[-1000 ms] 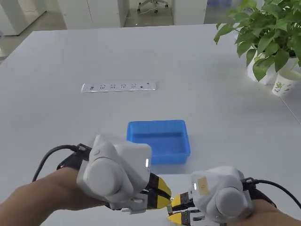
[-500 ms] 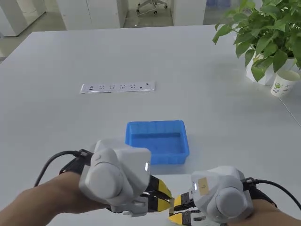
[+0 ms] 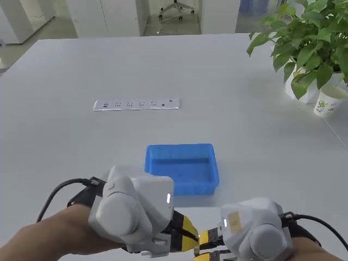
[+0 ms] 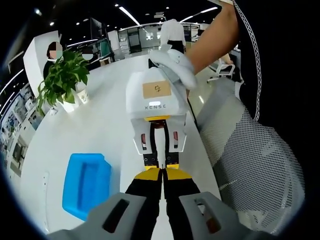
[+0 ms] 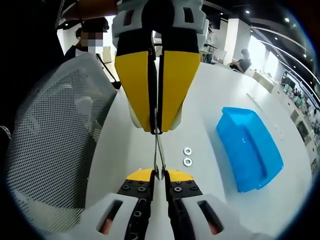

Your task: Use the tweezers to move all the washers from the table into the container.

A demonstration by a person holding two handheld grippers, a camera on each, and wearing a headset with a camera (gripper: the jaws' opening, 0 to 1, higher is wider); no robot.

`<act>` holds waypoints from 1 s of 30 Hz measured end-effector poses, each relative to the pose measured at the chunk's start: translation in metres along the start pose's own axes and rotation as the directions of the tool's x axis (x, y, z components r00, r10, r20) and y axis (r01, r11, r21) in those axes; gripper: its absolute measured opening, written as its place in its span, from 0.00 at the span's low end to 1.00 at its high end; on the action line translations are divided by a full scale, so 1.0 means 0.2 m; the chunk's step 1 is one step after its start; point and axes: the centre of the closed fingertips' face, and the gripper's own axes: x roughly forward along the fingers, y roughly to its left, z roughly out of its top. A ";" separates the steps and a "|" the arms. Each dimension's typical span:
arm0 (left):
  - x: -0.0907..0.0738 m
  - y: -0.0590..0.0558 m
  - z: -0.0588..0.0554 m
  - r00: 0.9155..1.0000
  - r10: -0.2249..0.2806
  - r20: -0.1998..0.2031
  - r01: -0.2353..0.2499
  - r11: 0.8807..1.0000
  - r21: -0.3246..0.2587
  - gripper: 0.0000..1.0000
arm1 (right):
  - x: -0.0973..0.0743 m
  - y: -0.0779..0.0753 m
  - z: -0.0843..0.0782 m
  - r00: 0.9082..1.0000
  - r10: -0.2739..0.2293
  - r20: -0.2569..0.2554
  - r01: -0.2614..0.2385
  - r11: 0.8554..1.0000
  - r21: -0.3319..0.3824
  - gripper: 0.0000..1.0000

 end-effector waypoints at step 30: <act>-0.02 0.10 0.01 0.999 0.029 0.012 -0.030 0.999 0.042 0.04 | -0.03 -0.13 0.00 0.996 -0.081 0.032 0.081 0.997 0.010 0.13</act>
